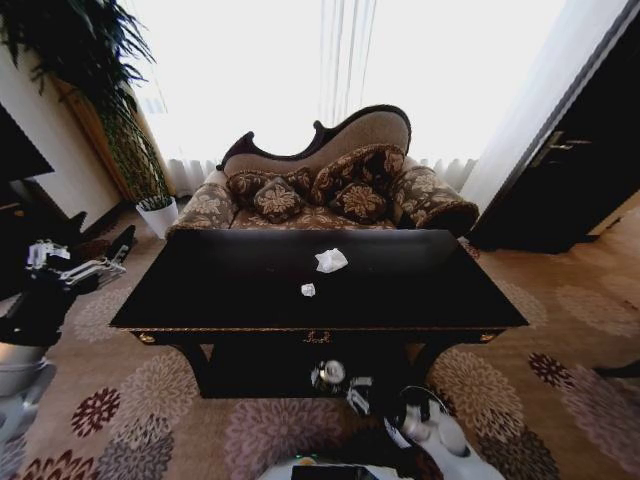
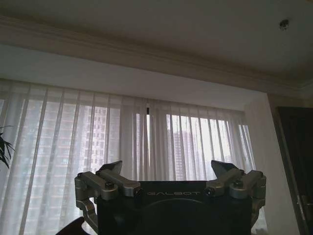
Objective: Move to the front of the table and place the trash on the table into the trash bin.
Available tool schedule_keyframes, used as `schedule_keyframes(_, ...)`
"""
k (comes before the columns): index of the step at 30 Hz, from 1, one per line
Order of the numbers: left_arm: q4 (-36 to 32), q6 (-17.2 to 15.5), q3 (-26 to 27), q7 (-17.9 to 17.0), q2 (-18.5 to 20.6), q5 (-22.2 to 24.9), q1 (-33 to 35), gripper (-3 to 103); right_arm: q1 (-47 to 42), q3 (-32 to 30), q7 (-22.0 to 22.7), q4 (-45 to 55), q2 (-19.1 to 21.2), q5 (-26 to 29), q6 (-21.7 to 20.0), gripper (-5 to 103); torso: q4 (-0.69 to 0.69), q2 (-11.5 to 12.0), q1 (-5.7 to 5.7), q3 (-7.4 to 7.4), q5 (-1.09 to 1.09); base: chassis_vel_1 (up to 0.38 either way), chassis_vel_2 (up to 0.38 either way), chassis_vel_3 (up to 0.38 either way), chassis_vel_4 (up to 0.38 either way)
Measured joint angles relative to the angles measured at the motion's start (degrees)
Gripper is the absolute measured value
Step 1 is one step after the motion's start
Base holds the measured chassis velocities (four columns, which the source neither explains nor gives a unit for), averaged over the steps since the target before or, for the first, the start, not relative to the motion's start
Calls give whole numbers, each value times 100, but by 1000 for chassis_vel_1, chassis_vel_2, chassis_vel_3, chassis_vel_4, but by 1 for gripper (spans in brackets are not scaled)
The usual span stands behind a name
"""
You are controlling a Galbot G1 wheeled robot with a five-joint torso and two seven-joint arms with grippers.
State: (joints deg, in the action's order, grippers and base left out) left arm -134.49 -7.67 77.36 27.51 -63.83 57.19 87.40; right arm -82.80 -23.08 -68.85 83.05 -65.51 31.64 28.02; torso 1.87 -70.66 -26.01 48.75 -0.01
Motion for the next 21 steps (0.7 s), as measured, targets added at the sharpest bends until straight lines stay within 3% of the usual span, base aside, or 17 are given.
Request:
schedule_keyframes(3, -3, -1, -2, 1, -14, 15, -2, 100, 125, -27, 42, -452, -9, -197, 69, 0, -1, 0, 0, 0, 0, 0, 0, 0, 0)
schedule_keyframes(7, -1, -1, 6, 6, -21, 55, -3, 100, 336, -30, 445, -1116, -19, -487, 159, 0, -1, 0, 0, 0, 1, 0, 0, 0, 0)
schedule_keyframes(9, 32, -1, 8, 11, -12, 66, -21, 100, 493, 37, 1089, -1499, -32, -625, 160, 0, -1, 0, 0, 0, 1, 0, 0, 0, 0)
schedule_keyframes(10, 32, -1, 8, 11, -12, 66, -21, 100, 493, 37, 1089, -1499, -32, -625, 160, 0, -1, 0, 0, 0, 1, 0, 0, 0, 0)
schedule_keyframes(13, 59, -1, -33, 12, -19, 65, -51, 100, 693, 76, 1925, -1748, -76, -902, 70, 0, -2, 0, 0, 0, 0, 0, 0, 0, 0)
schedule_keyframes(14, 59, -1, -33, 12, -19, 65, -51, 100, 693, 76, 1925, -1748, -76, -902, 70, 0, -2, 0, 0, 0, 0, 0, 0, 0, 0)
schedule_keyframes(19, 25, 2, -138, 29, -125, 7, -34, 100, 917, 36, 3420, -2250, -176, -2269, -253, 0, -1, 0, 0, 0, 0, 0, 0, 0, 0)
schedule_keyframes(20, 25, 2, -138, 29, -125, 7, -34, 100, 917, 36, 3420, -2250, -176, -2269, -253, 0, -1, 0, 0, 0, 0, 0, 0, 0, 0)
schedule_keyframes(21, 23, 3, -140, 31, -131, 5, -34, 100, 961, 27, 3703, -2370, -198, -2463, -311, 0, -2, 0, 0, 0, 0, 0, 0, 0, 0)
